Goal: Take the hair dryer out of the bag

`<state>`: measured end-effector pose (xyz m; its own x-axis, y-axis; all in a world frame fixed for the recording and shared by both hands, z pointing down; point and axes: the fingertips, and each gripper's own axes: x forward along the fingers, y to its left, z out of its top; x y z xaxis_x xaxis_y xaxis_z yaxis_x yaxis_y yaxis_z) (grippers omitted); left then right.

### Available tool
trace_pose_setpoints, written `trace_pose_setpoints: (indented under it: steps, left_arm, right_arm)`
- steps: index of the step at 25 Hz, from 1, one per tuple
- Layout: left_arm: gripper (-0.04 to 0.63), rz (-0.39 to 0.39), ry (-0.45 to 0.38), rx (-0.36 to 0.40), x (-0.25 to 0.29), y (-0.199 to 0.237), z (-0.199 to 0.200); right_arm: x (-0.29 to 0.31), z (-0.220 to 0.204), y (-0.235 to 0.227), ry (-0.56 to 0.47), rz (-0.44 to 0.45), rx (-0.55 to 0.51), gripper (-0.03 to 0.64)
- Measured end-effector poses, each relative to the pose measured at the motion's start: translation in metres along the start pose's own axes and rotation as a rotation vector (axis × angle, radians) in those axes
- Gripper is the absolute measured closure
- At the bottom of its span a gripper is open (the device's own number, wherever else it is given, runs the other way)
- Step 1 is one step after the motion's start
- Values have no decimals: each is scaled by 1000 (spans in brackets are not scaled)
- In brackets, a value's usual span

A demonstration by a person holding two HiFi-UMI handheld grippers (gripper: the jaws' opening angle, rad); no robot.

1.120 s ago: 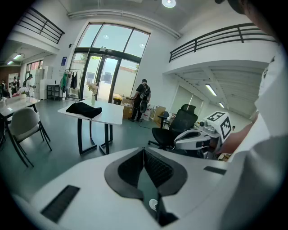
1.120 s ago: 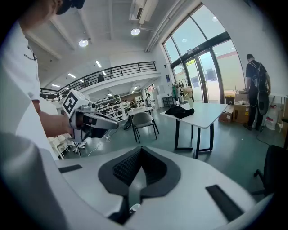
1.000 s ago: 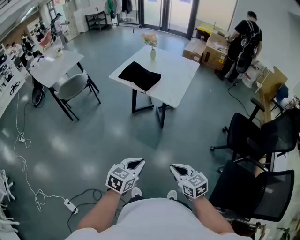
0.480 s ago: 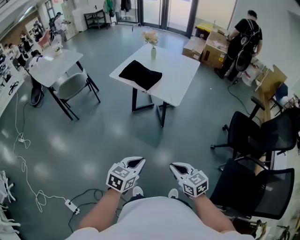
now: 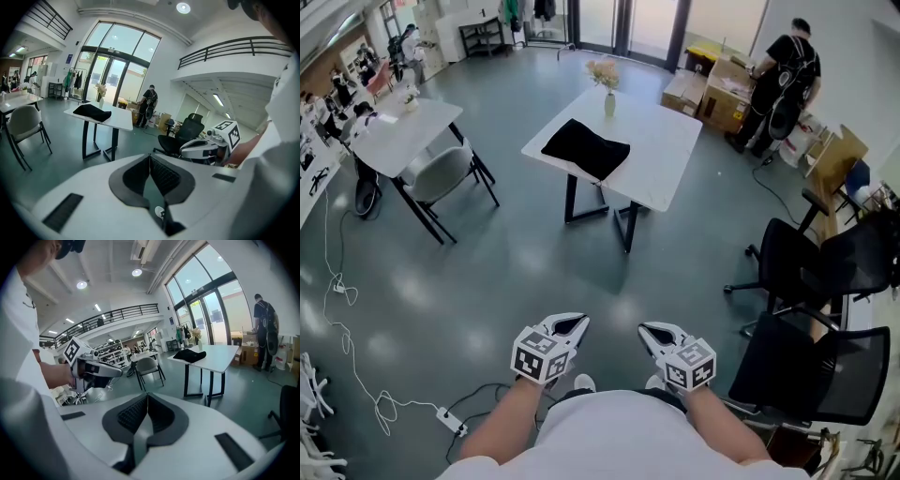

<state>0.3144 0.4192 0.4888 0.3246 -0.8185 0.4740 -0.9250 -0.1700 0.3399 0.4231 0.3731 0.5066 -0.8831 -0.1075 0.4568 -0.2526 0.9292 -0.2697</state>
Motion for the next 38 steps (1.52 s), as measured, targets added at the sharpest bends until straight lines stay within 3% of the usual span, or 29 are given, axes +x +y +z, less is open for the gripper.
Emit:
trace_pose_setpoints:
  steps: [5, 10, 19, 26, 32, 38]
  left_arm:
    - [578, 4, 13, 21, -22, 29, -8]
    - [578, 46, 18, -17, -45, 69, -16]
    - [578, 60, 4, -43, -43, 96, -8]
    - [578, 107, 4, -31, -40, 144, 22]
    - [578, 125, -25, -26, -10, 182, 78]
    - [578, 127, 5, 1, 26, 210, 114]
  right_arm:
    - [23, 2, 17, 12, -14, 13, 600]
    - [44, 10, 29, 27, -10, 9, 600]
    - [92, 29, 25, 52, 45, -3, 600]
    - [143, 71, 1, 21, 91, -16, 600]
    - [182, 114, -43, 7, 110, -26, 600]
    - [213, 157, -85, -18, 113, -24, 600]
